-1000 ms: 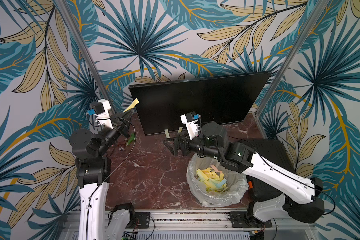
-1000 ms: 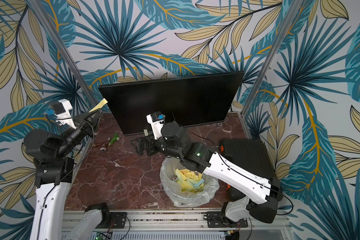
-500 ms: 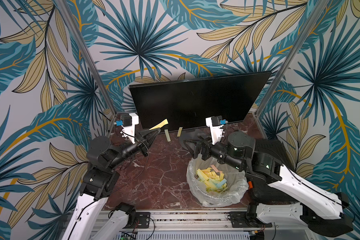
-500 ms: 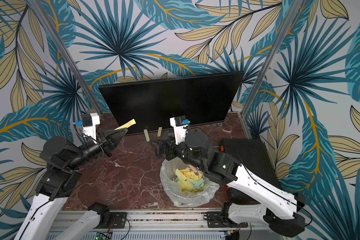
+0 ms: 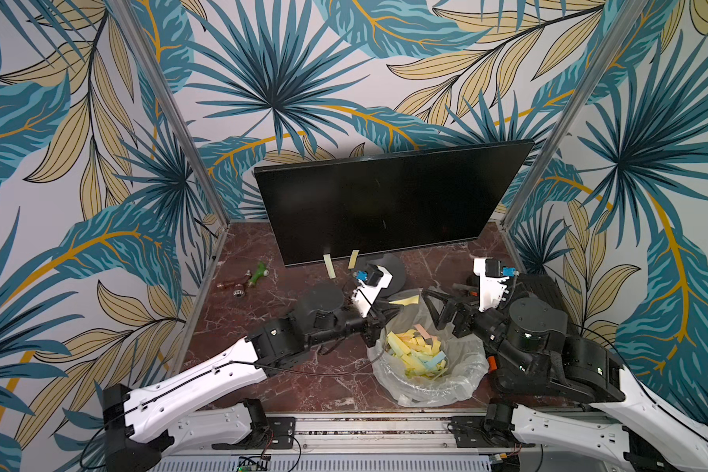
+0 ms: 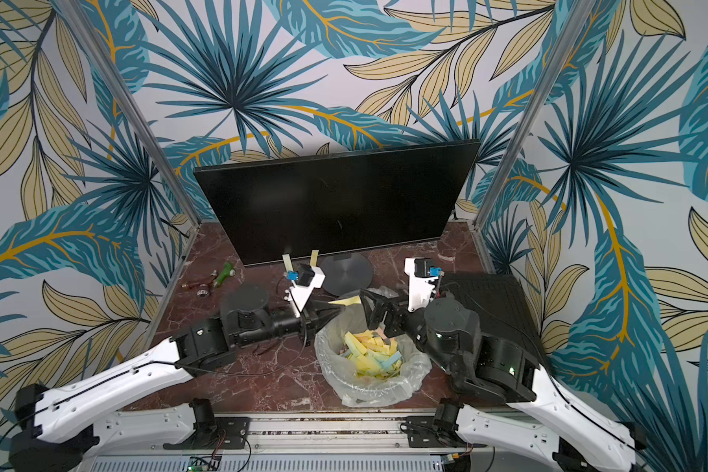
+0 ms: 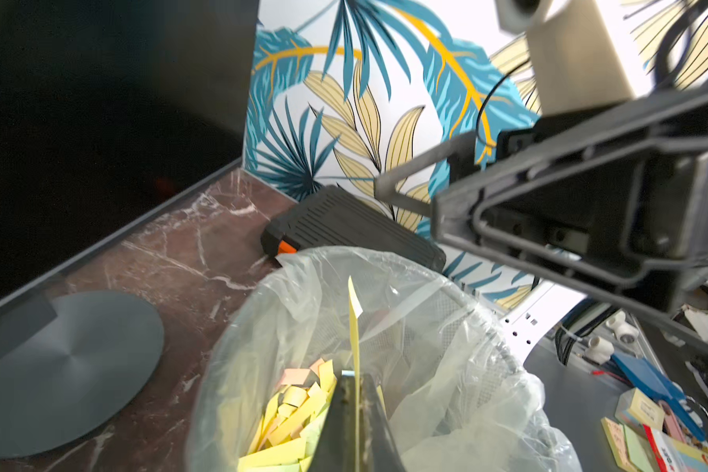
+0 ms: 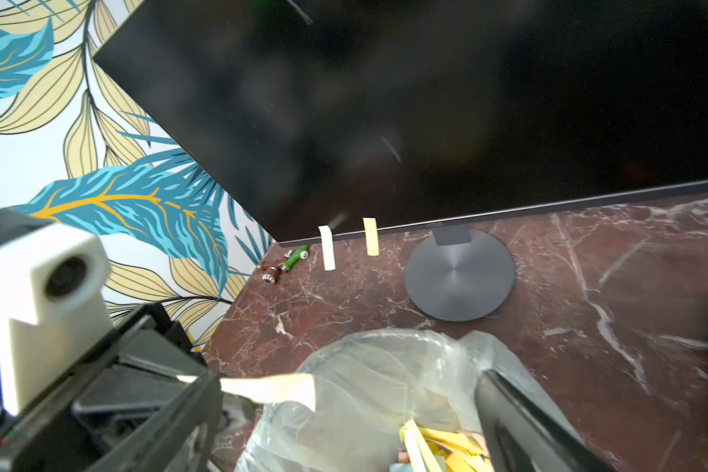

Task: Remove the sticky note from the monitor
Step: Place the sticky note in the trash bin.

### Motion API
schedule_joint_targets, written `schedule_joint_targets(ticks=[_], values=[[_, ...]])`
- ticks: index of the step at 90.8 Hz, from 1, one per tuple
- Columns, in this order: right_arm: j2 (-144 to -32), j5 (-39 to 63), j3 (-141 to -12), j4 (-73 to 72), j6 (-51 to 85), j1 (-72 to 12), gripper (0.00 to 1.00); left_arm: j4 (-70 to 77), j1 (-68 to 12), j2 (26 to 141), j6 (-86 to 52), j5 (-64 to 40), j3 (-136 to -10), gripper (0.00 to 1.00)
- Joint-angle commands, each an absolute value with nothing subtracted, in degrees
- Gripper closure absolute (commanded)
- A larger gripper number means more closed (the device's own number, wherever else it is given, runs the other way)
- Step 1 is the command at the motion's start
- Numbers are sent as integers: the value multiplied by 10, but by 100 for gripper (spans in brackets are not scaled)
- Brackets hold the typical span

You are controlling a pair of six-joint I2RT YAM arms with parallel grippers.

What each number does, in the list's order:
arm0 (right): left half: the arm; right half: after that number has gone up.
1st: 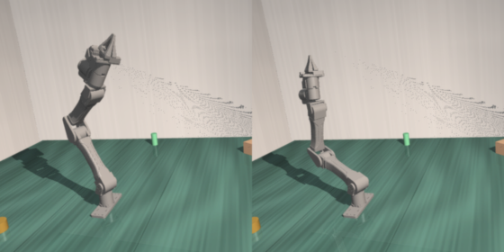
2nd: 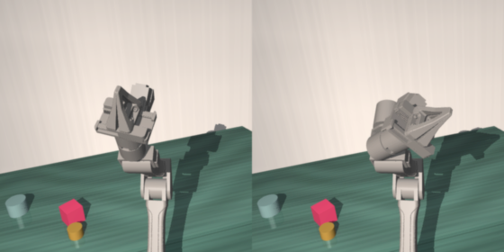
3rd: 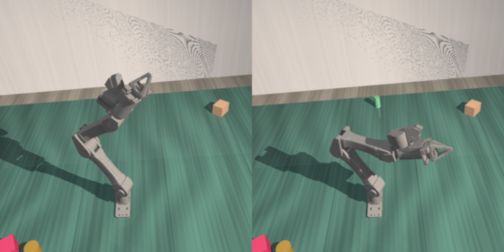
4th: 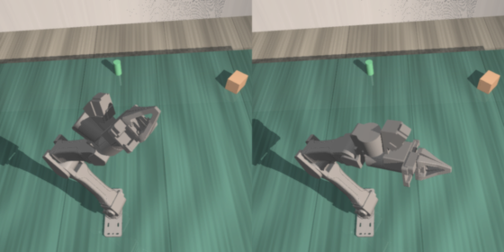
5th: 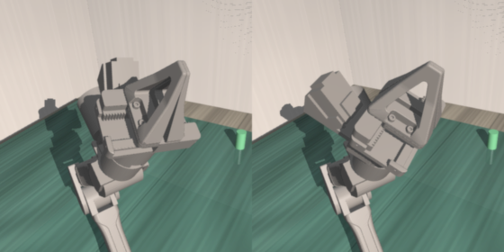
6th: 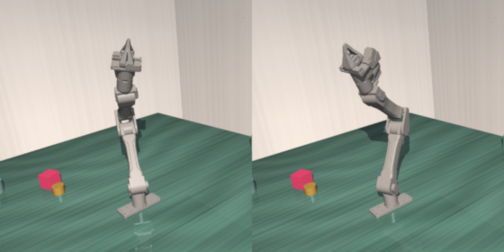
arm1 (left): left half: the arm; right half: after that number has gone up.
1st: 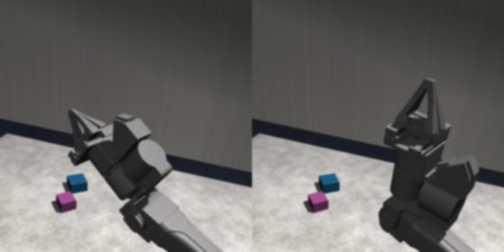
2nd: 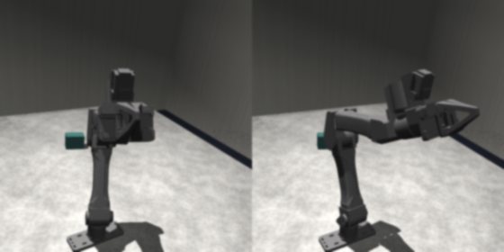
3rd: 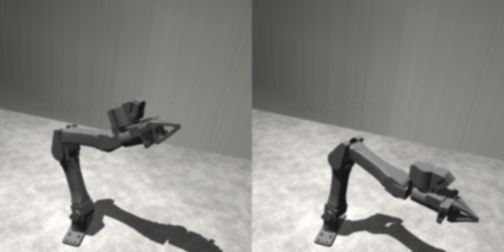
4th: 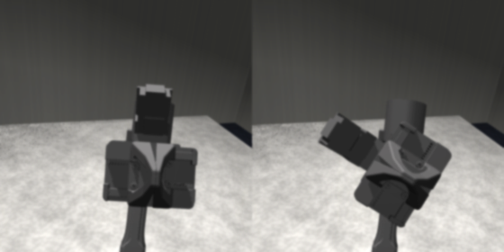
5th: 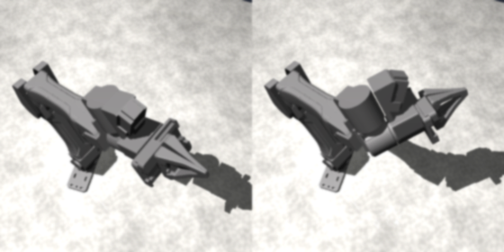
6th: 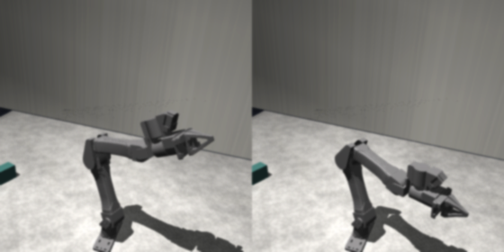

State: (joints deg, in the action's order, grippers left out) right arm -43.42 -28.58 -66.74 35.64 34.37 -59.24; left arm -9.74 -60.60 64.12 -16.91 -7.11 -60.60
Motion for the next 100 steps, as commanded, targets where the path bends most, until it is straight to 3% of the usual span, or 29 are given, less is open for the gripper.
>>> schedule_joint_targets(ticks=[1,18,26,34,55,62,82,100], values=[[-421,-319,-655,398,366,-594,1,-72,-642,683,-152,-22,-622,100],[-414,-326,-660,413,365,-594,0,-120,-687,742,-118,19,-668,98],[-418,-324,-663,413,362,-594,1,-132,-698,748,-107,35,-682,80],[-423,-322,-671,415,356,-594,1,-137,-703,746,-100,50,-694,53],[-428,-328,-682,419,343,-594,0,-128,-705,719,-91,97,-704,20],[-432,-327,-685,415,340,-594,0,-120,-705,700,-90,121,-696,1],[-474,-299,-705,387,309,-594,0,-59,-698,607,-108,233,-612,0],[-537,-251,-748,365,275,-594,1,0,-628,492,-213,260,-460,0]])
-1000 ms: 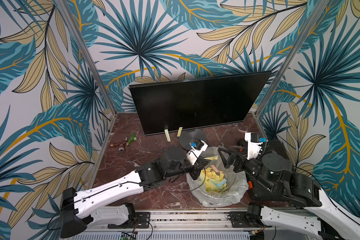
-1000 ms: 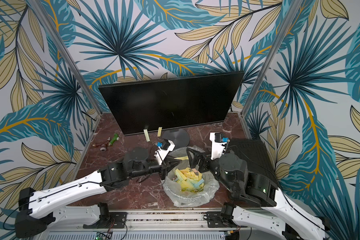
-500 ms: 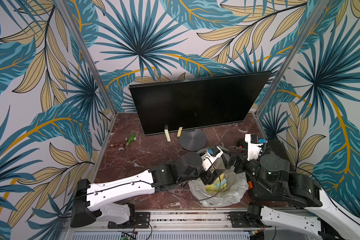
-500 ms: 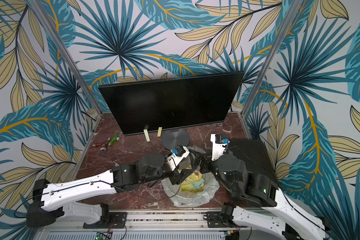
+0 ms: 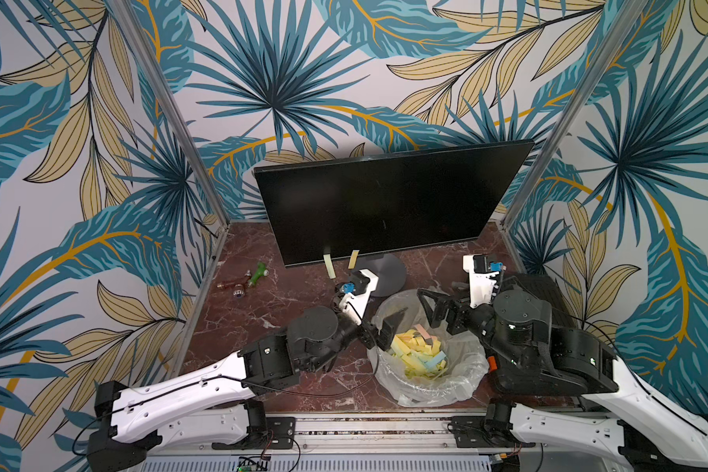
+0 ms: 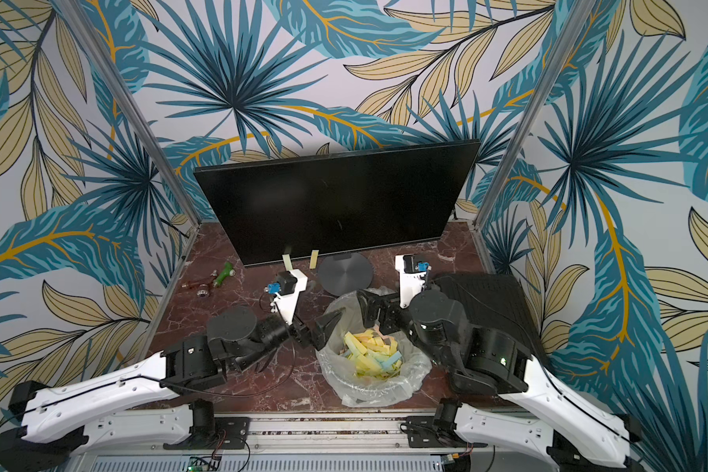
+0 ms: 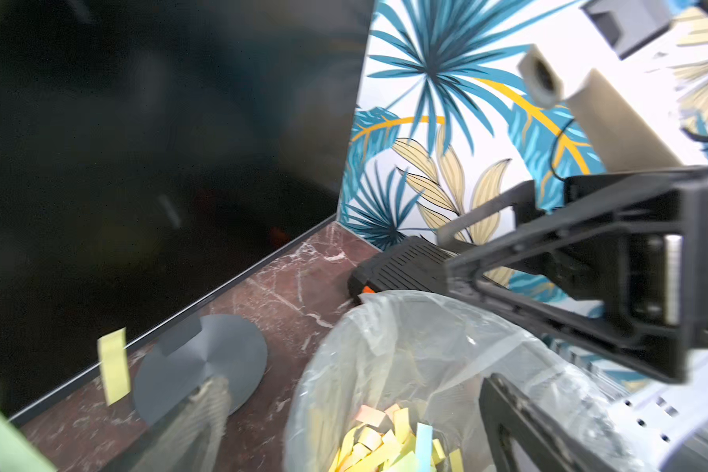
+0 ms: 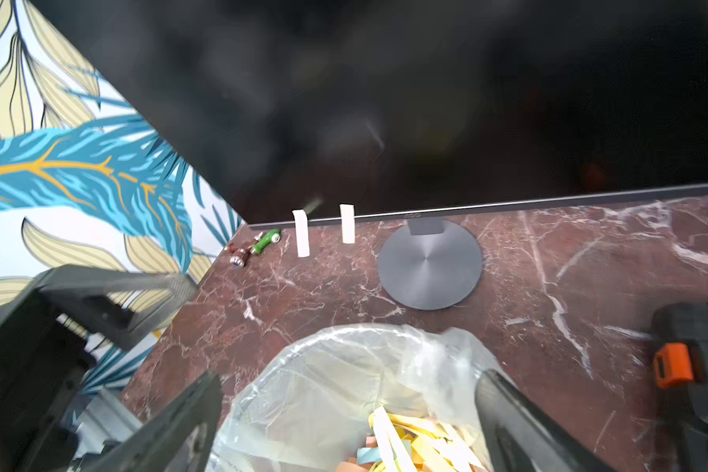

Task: Remove the sticky note from the monitor
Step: Place the sticky note in the trash bin, then tear off the sticky note from the monitor.

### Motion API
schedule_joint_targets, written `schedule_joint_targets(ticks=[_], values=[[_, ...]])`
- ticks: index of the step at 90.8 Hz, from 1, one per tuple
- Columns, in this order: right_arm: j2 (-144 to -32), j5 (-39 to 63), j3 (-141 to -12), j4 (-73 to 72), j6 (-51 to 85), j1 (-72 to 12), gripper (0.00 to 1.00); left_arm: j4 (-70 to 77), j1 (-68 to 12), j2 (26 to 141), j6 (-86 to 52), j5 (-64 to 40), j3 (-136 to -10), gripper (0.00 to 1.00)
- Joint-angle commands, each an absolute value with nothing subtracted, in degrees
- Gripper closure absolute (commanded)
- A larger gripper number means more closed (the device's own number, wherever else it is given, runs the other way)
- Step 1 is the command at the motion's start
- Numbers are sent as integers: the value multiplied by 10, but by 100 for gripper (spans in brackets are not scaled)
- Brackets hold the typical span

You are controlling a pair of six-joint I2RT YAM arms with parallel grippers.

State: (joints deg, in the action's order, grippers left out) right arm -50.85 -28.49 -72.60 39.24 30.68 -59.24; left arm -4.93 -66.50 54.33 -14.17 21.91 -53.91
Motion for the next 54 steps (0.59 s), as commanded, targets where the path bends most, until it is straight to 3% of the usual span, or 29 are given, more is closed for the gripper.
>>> schedule_joint_targets(ticks=[1,31,54], values=[[-541,-249,-751,365,274,-594,1,5,-624,485,-220,261,-448,0],[-659,-162,-819,337,258,-594,1,120,-477,312,-397,214,-185,0],[-740,-108,-876,348,259,-594,1,218,-347,333,-458,98,-104,0]])
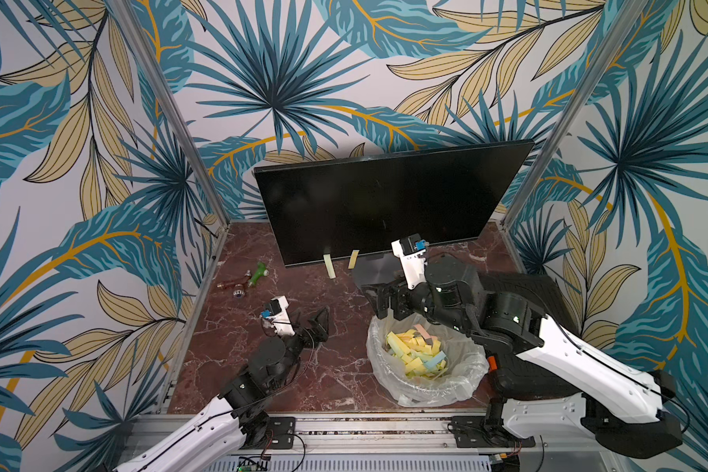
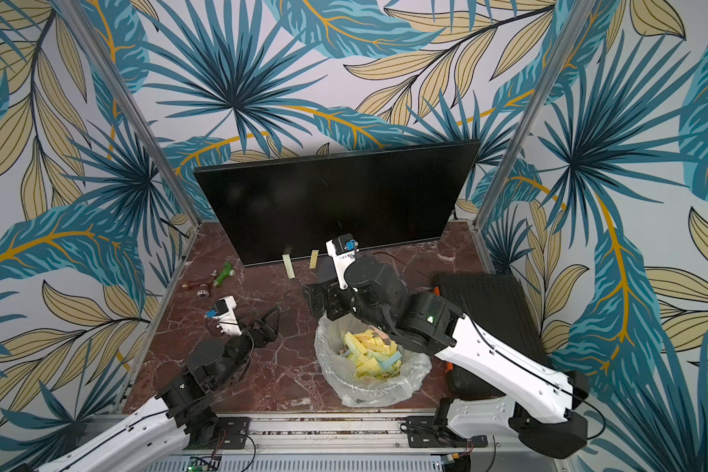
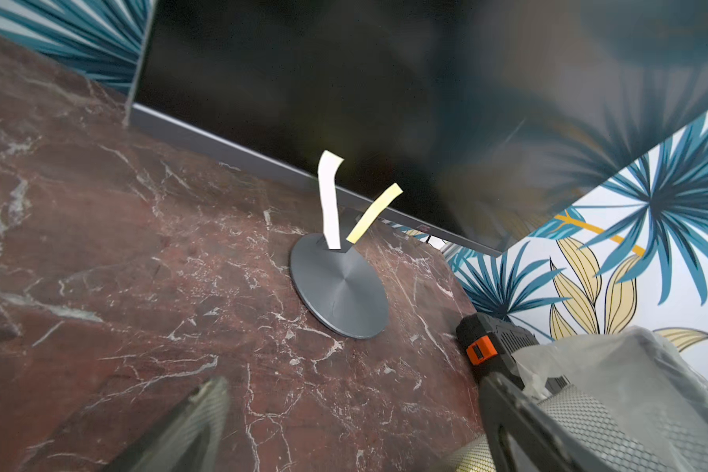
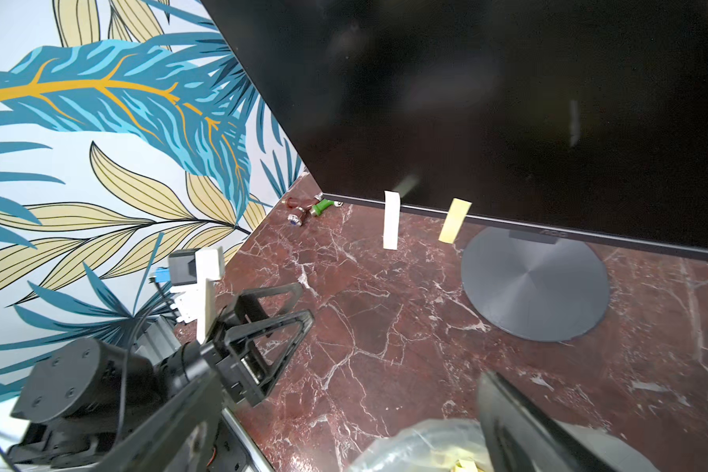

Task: Remove the sticky note from the monitor
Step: Tear off the sticky note from the monitor.

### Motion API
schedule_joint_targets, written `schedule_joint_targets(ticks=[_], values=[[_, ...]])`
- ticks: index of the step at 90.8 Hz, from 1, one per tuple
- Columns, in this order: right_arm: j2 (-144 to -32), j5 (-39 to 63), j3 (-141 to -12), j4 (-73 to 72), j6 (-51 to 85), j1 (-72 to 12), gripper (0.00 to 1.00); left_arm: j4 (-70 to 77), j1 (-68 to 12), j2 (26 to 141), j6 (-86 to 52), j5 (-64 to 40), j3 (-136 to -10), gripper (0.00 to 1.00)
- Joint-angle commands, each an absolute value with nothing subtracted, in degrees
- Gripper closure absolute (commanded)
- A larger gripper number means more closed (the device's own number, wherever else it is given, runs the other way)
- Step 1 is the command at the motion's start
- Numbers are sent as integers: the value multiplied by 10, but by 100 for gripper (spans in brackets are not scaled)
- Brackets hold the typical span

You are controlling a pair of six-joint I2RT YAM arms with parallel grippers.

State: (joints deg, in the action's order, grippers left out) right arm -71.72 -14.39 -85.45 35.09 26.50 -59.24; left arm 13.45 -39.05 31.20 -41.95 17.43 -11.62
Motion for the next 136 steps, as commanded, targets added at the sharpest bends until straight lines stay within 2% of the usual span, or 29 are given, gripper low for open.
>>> schedule_joint_targets(ticks=[1,20,48,81,109,136], values=[[-743,-107,-879,348,259,-594,0,223,-340,338,-459,90,-103,0],[-797,-81,-919,363,259,-594,1,342,-240,486,-461,-47,-132,0],[-821,-74,-926,365,263,-594,1,492,-195,704,-453,-150,-213,2],[-817,-77,-921,372,266,-594,1,596,-193,814,-472,-158,-241,17],[-810,-80,-910,374,268,-593,1,619,-193,853,-476,-158,-261,38],[-803,-84,-902,373,272,-594,1,622,-193,867,-481,-164,-263,65]])
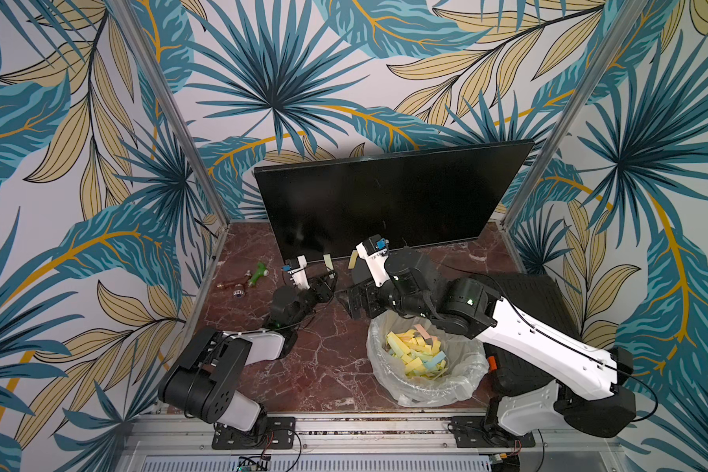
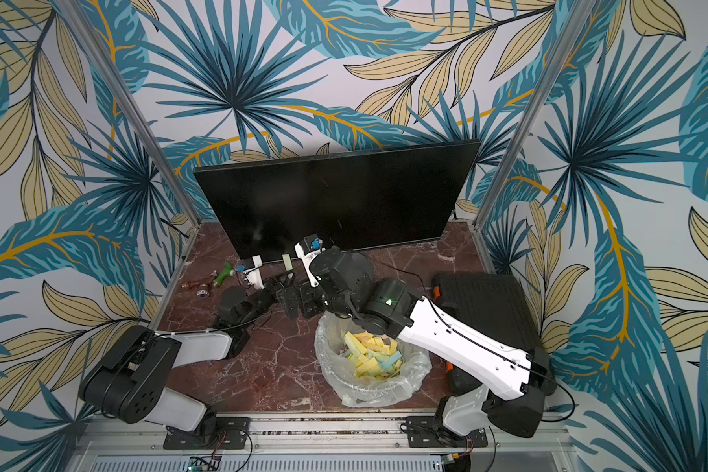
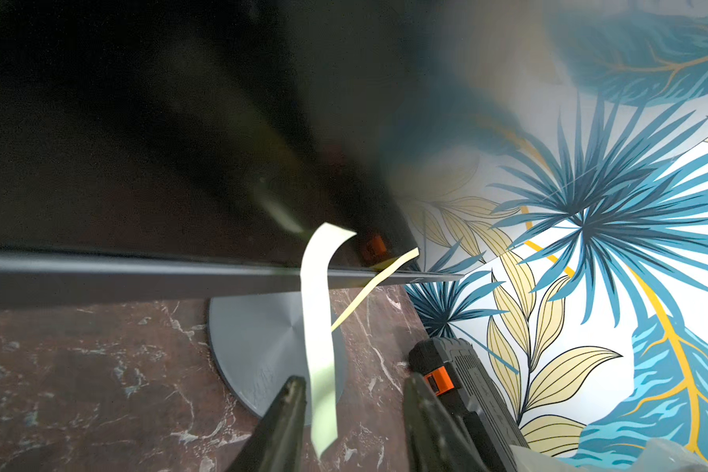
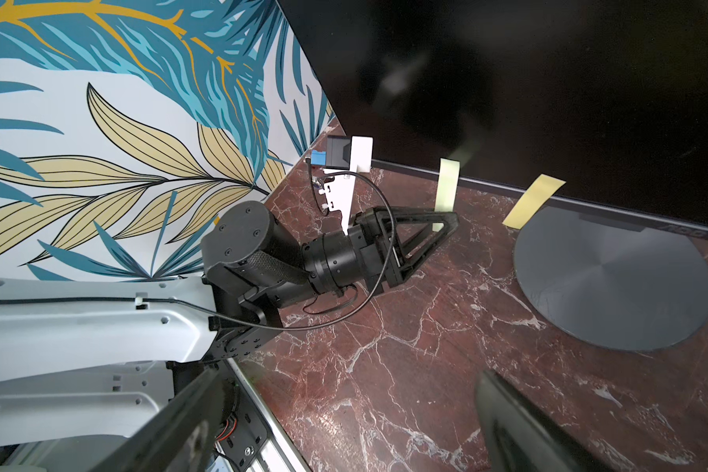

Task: Remove the sticky note from the monitor
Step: Tear off the sticky note from the monitor, then place the sticky note in the trash bin.

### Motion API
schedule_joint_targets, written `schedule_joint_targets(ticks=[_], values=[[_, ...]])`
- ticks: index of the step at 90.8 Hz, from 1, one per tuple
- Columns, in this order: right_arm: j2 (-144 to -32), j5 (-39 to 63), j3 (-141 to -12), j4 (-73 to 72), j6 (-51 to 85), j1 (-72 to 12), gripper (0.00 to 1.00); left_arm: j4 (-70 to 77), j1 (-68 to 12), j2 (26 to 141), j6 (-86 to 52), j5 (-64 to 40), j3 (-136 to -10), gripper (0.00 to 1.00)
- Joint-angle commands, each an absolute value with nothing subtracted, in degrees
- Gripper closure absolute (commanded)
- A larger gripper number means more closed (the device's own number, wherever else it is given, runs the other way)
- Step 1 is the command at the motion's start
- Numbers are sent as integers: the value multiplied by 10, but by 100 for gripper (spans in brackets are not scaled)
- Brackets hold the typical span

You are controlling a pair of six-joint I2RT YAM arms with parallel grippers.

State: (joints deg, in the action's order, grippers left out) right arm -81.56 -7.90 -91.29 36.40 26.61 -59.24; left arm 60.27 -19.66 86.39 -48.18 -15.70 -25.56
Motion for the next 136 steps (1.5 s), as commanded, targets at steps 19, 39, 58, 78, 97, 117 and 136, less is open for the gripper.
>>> schedule_joint_targets(ticks=[19,39,58,78,97,117,136], values=[[-804,-84,-901,372,272,-594,1,629,-193,862,-486,-164,-248,83],[-802,-85,-897,370,272,-594,1,617,-193,848,-486,-167,-242,99],[-797,-88,-888,365,274,-594,1,598,-193,811,-488,-171,-222,100],[-789,-94,-872,357,274,-594,1,516,-195,718,-479,-177,-191,100],[-773,-117,-851,352,273,-594,1,382,-208,574,-468,-157,-168,100],[-746,-140,-827,353,274,-594,1,210,-242,417,-446,-133,-184,100],[-713,-160,-804,363,280,-594,1,77,-287,341,-409,-116,-242,100]])
